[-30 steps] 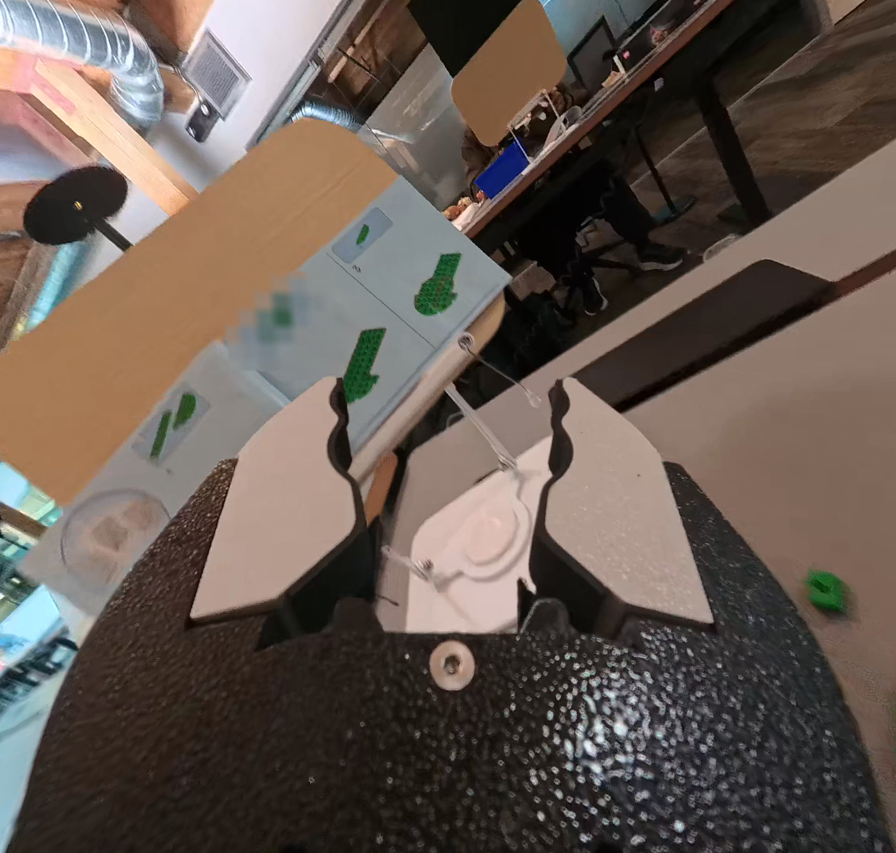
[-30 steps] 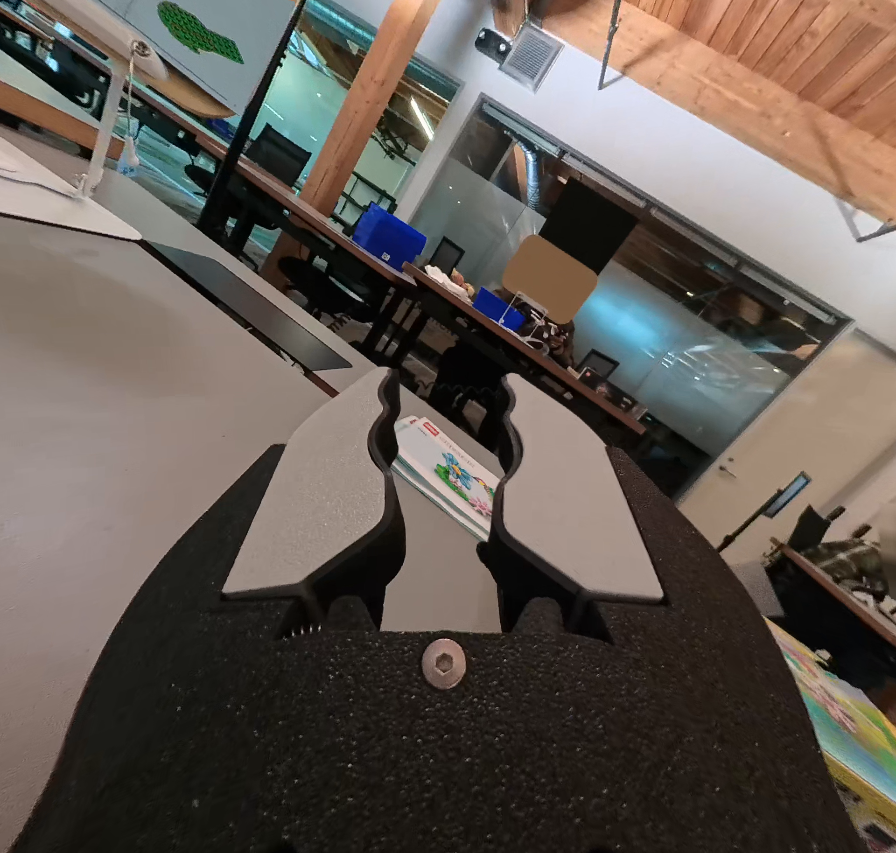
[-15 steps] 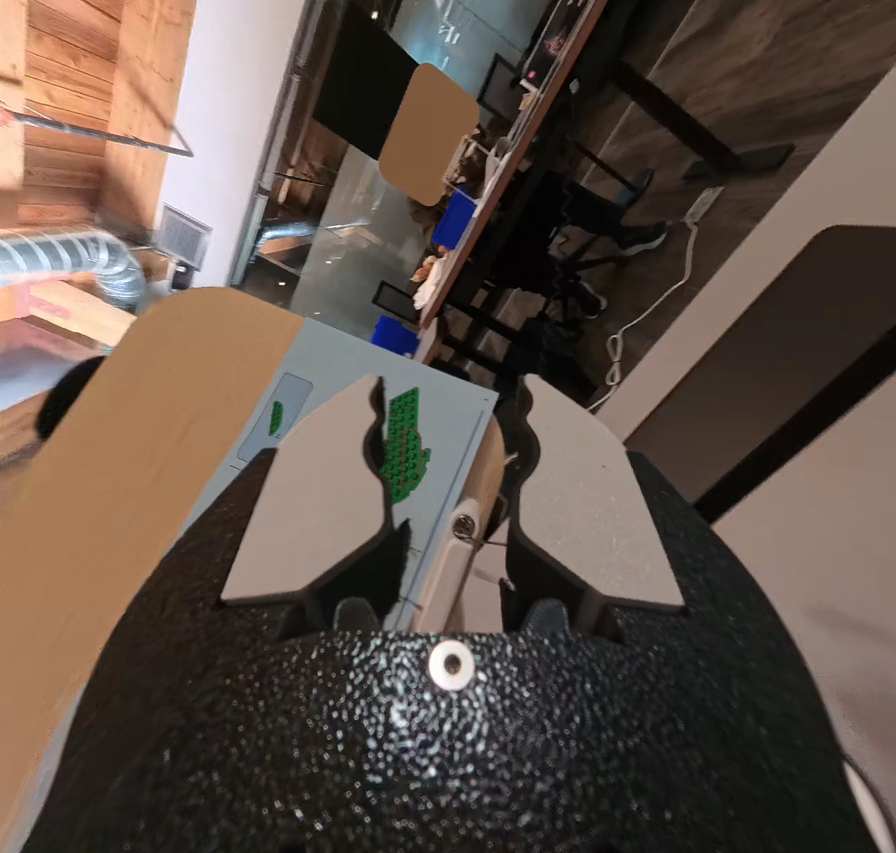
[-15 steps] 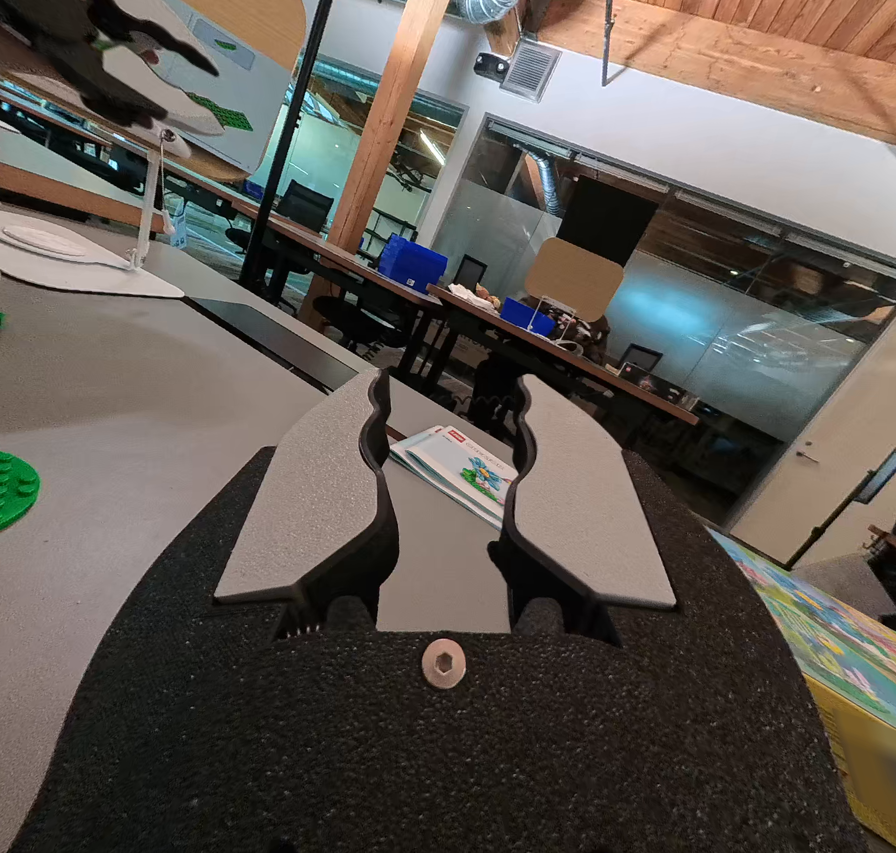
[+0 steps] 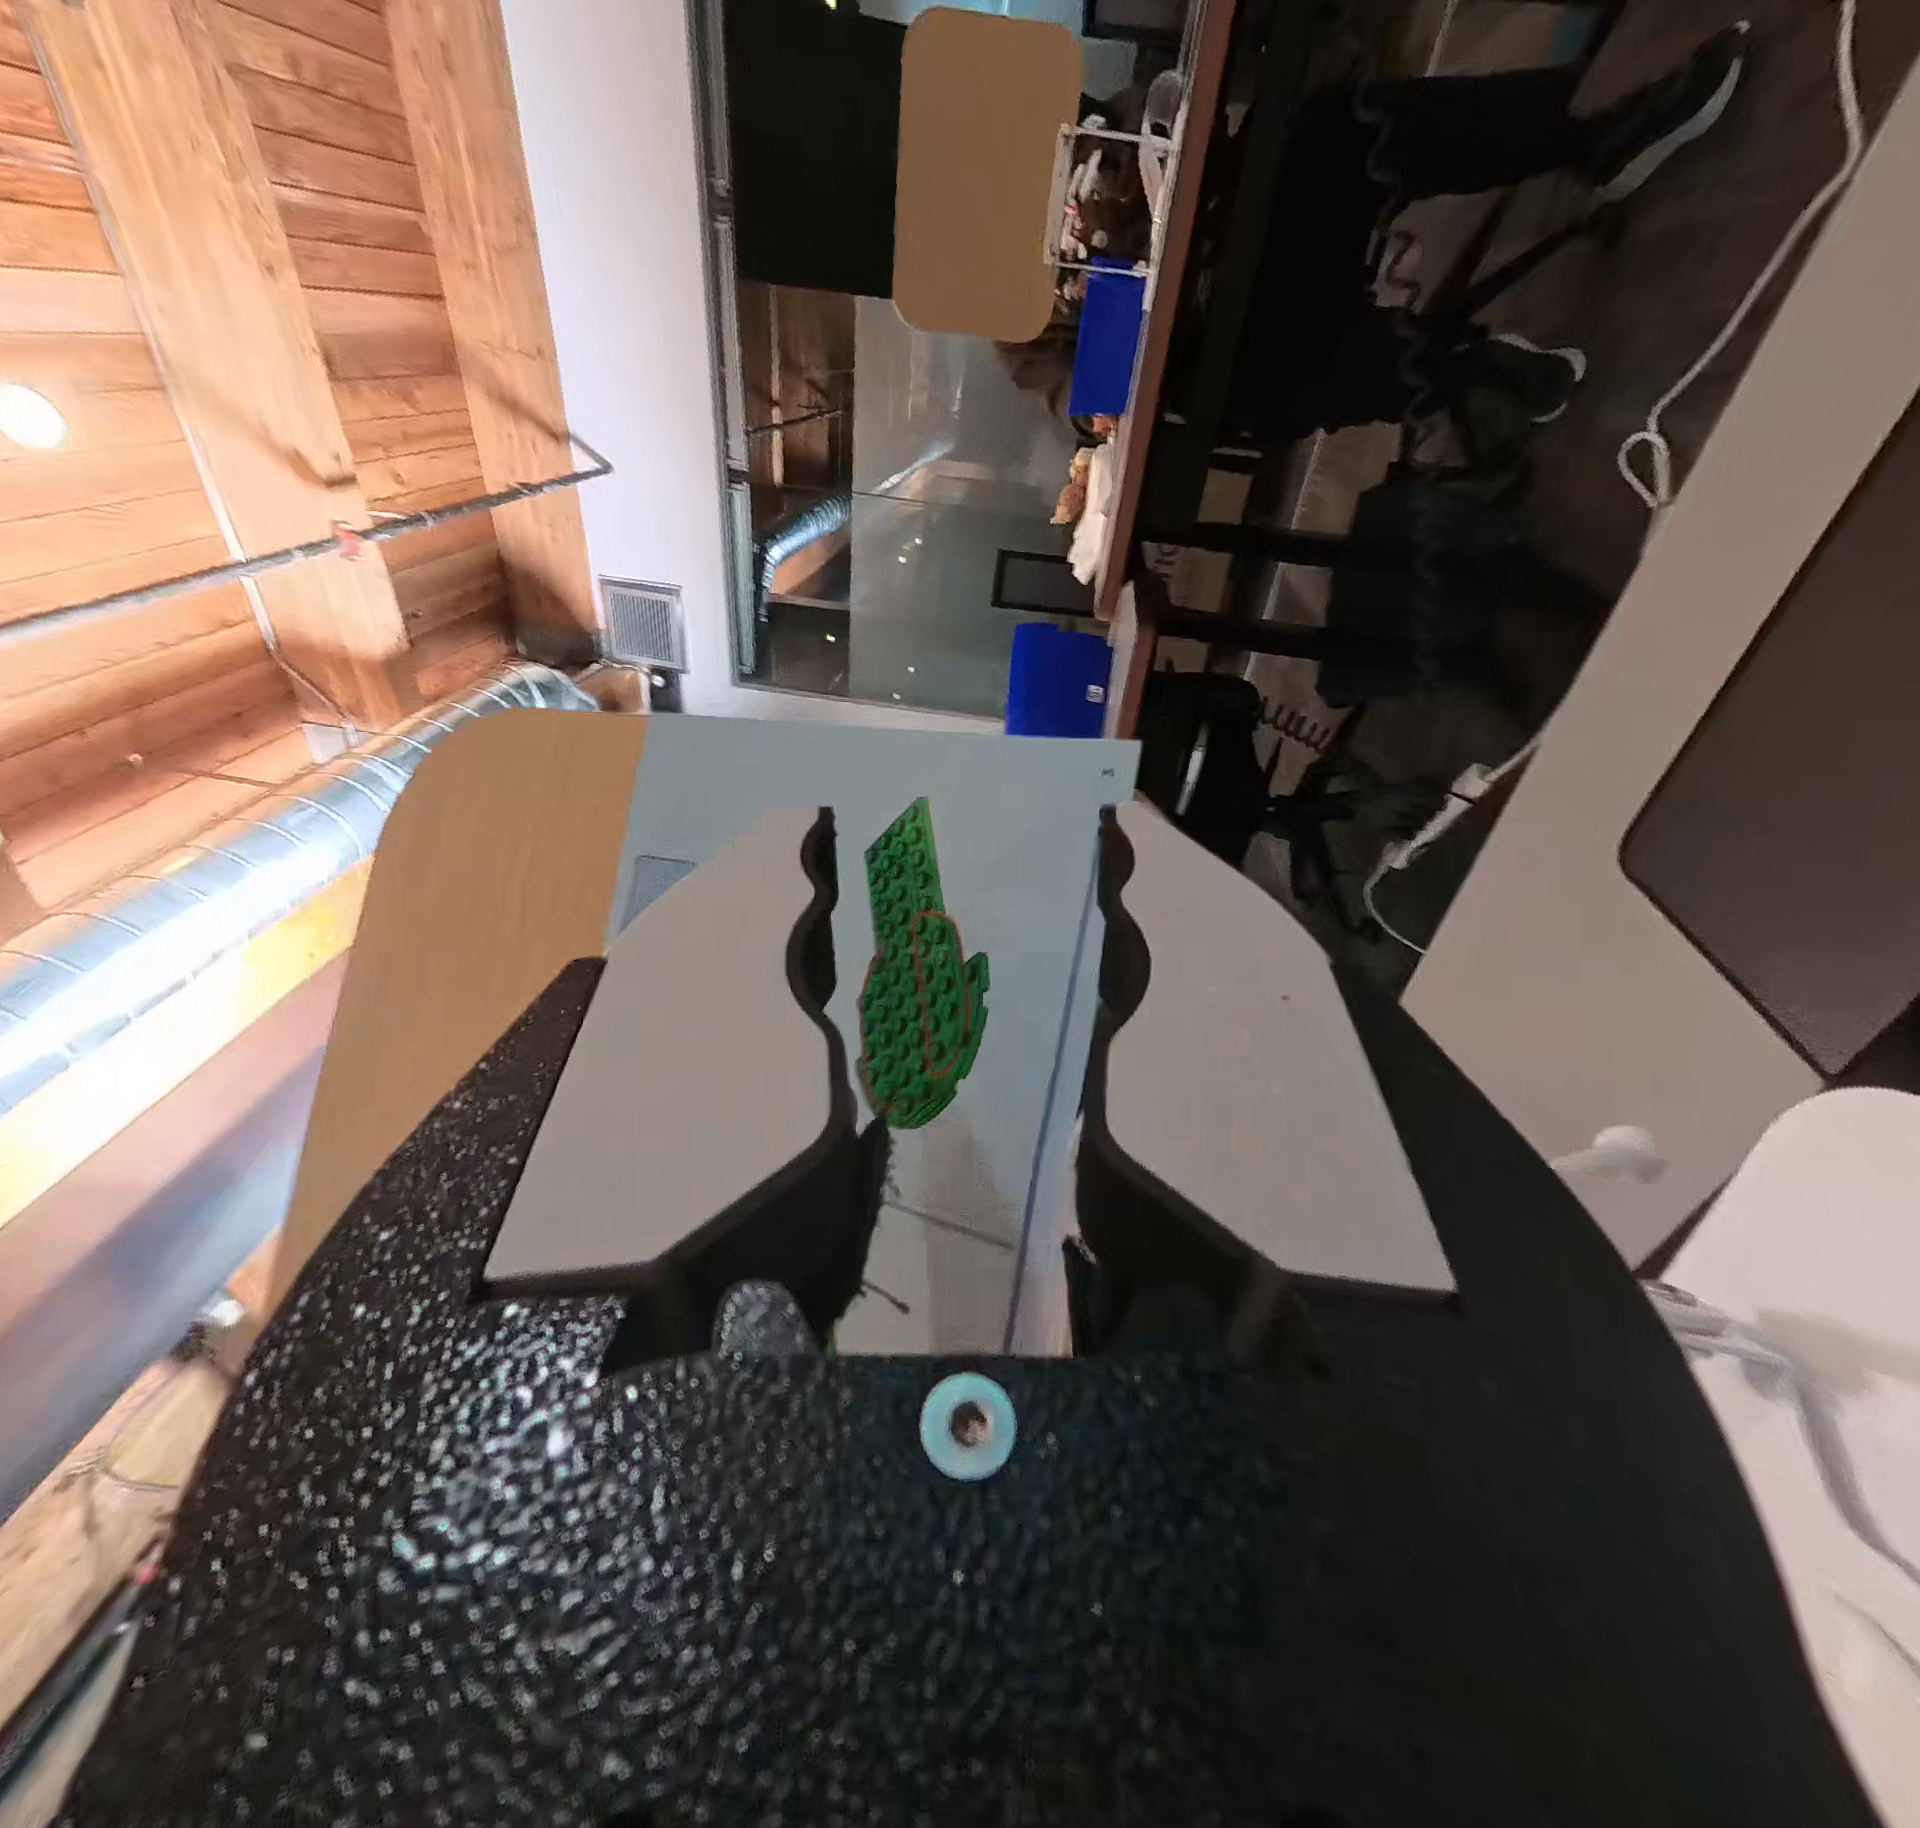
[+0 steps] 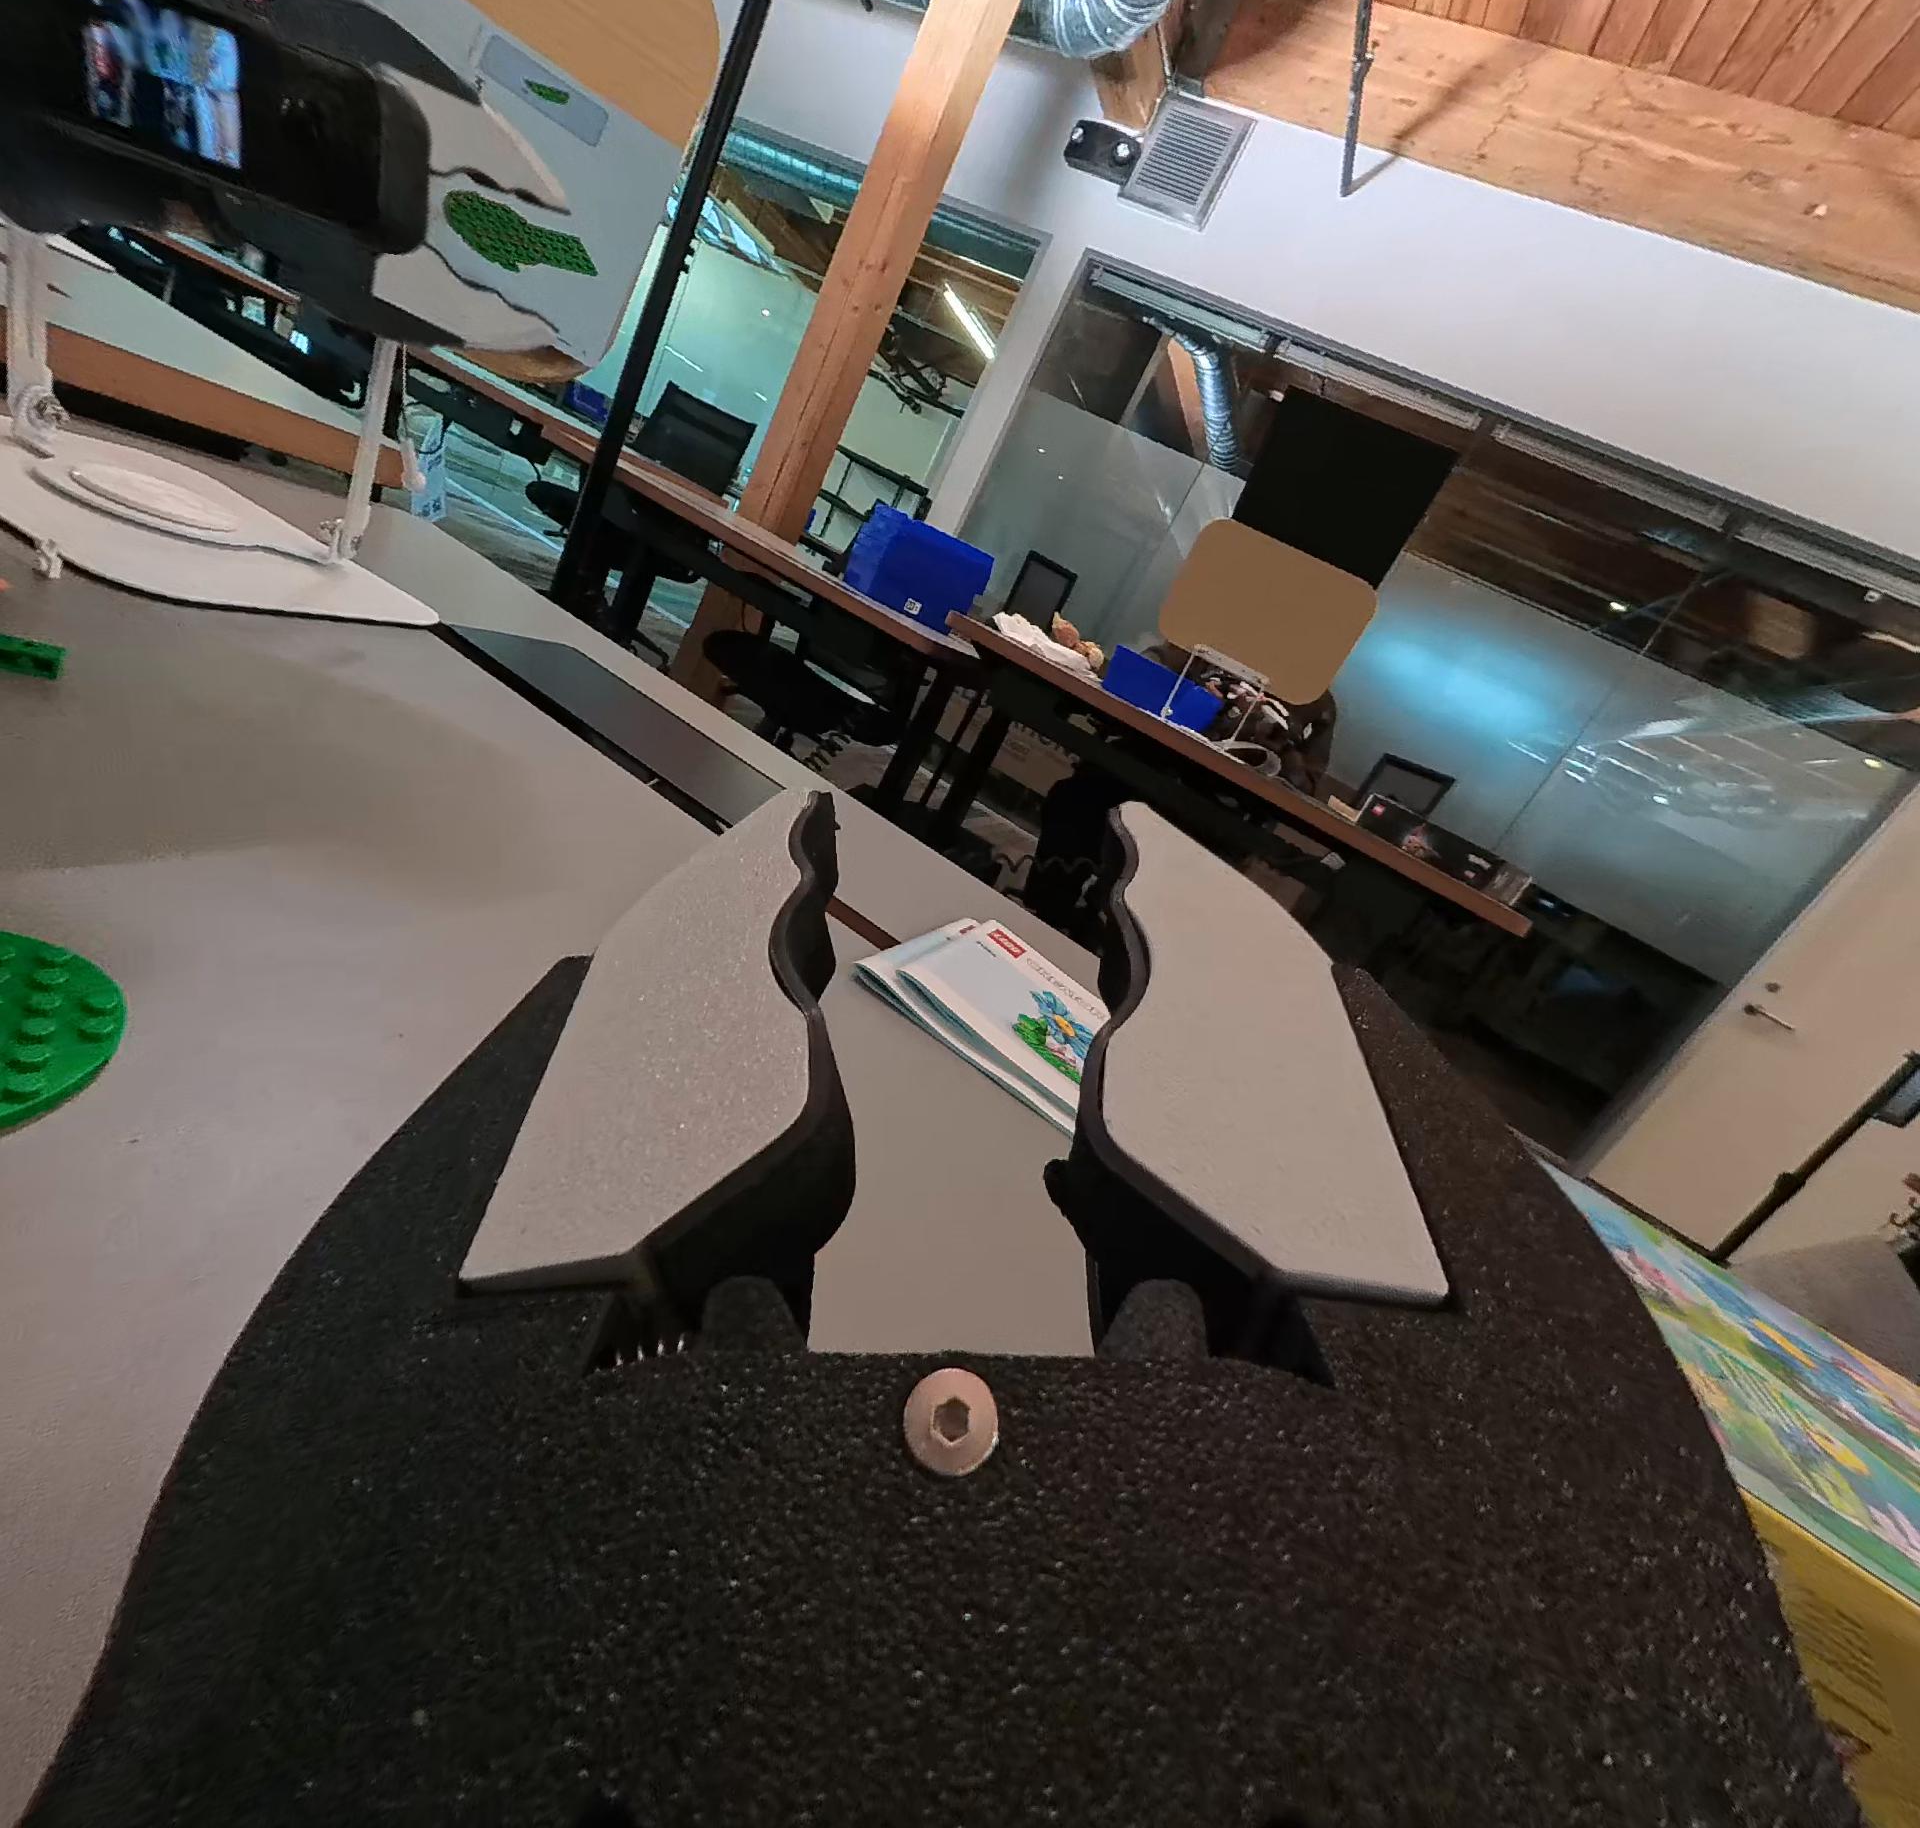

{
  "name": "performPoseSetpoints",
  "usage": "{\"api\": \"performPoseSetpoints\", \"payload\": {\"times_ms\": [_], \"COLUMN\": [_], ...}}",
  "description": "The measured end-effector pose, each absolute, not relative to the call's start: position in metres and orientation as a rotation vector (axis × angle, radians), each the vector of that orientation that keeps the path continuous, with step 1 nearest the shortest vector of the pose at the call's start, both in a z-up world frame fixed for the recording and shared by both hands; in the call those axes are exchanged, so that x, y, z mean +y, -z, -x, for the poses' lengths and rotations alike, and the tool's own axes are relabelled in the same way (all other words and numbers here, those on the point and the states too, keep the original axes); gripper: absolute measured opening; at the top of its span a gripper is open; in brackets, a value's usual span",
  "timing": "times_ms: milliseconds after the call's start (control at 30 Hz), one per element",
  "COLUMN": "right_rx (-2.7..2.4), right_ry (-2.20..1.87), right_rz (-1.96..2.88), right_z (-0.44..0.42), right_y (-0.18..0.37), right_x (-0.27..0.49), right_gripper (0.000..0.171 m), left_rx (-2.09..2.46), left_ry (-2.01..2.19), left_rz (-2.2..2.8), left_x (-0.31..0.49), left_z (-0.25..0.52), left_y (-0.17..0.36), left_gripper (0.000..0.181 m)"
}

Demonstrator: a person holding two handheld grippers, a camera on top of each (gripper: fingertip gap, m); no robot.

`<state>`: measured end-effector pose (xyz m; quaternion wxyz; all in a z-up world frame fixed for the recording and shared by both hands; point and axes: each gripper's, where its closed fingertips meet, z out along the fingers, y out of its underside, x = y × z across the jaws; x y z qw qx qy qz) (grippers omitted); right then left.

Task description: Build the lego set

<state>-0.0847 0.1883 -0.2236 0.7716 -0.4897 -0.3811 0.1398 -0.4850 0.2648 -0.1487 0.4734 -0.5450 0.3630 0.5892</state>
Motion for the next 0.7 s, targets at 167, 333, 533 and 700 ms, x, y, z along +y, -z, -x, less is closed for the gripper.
{"api": "performPoseSetpoints", "payload": {"times_ms": [167,333,533,700], "right_rx": [-0.824,-0.839,-0.849,-0.86], "right_ry": [-0.304,-0.294,-0.285,-0.283], "right_rz": [1.07,1.077,1.082,1.09], "right_z": [0.084,0.086,0.087,0.088], "right_y": [0.224,0.227,0.229,0.231], "right_x": [0.189,0.19,0.19,0.191], "right_gripper": [0.047,0.046,0.046,0.045], "left_rx": [0.914,0.942,0.953,0.916], "left_ry": [-1.401,-1.408,-1.407,-1.385], "left_rz": [1.389,1.41,1.443,1.468], "left_x": [0.278,0.282,0.283,0.282], "left_z": [0.483,0.484,0.485,0.489], "left_y": [0.156,0.16,0.168,0.167], "left_gripper": [0.04,0.034,0.026,0.026]}}
